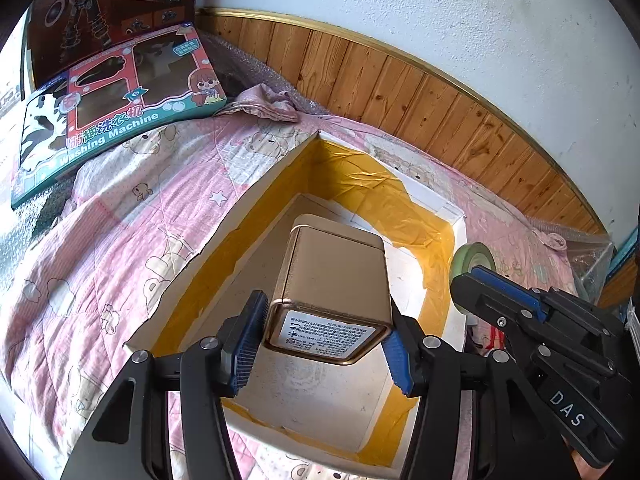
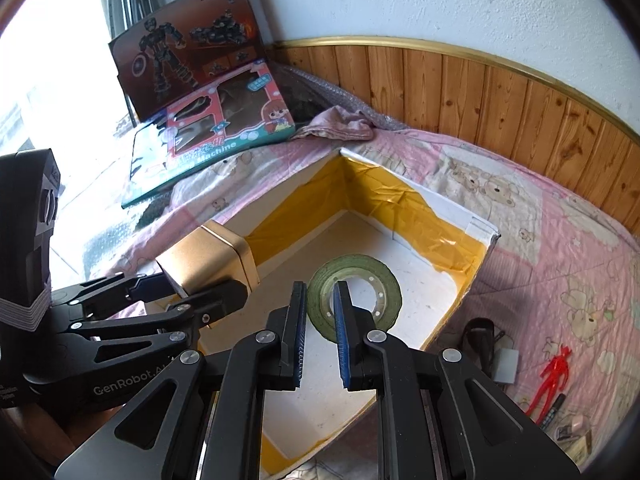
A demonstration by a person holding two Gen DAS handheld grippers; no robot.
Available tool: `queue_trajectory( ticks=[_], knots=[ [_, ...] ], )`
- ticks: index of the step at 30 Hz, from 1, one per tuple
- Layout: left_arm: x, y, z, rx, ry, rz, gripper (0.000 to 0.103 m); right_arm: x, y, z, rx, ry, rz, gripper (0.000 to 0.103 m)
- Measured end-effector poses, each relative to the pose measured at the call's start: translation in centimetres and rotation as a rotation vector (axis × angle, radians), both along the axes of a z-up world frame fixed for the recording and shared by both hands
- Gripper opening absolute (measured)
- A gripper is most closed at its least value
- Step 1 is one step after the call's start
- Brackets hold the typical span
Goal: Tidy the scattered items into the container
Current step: 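Lift and carry the gold tin with the left tool while the right tool carries the tape over the box, then open the left gripper to drop the tin into the box while the right gripper releases the tape, then withdraw both tools from the box back toward the remaining items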
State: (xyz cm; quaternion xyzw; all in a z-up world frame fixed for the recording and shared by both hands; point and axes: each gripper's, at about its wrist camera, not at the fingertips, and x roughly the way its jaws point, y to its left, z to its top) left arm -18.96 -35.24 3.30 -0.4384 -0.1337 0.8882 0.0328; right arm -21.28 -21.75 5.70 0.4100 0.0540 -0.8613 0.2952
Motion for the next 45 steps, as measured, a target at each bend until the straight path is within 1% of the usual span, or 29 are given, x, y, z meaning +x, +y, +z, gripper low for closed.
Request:
queue_trajectory(
  ticks=[6,12,15,20,21,23,29,34,38,45],
  knots=[
    [-1.7,0.4,-1.0,-0.022,-0.028,-0.008,0.056,-2.5,-0.6,-1.2,0.037,-0.029,0.01,0.014],
    [-3.5,0.5,-1.9,-0.024,-0.069,-0.018,0.056,-4.7,-0.8,-2.0,0.055,-0.063,0.011,0.014],
    [-4.2,0.7,-2.1,-0.031,-0.076,-0.021,0.056,-5.7,-0.8,-2.4,0.061,-0.079,0.01,0.015],
    [-5.4,1.3,-2.1,-0.055,-0.085,-0.028,0.056,-7.2,-0.6,-3.0,0.064,-0.112,0.006,0.017],
    [-5.6,1.4,-2.1,-0.062,-0.086,-0.028,0.056,-7.4,-0.5,-3.0,0.062,-0.117,0.002,0.02],
    [-5.9,1.6,-2.0,-0.077,-0.084,-0.025,0.056,-7.7,-0.3,-2.9,0.061,-0.122,-0.001,0.022],
    [-6.1,1.8,-1.6,-0.089,-0.075,-0.03,0.056,-7.3,0.6,-2.0,0.035,-0.12,-0.009,0.022],
    [-5.6,1.3,-1.2,-0.085,-0.072,-0.013,0.056,-6.5,2.0,-1.1,-0.004,-0.115,-0.04,0.022],
    [-4.7,1.3,-1.0,-0.078,-0.074,-0.014,0.056,-5.6,3.7,-0.8,-0.043,-0.128,-0.07,0.022],
    [-2.3,3.1,-0.3,-0.087,-0.06,-0.055,0.056,-2.5,5.8,0.4,-0.099,-0.125,-0.1,0.022]
  ],
)
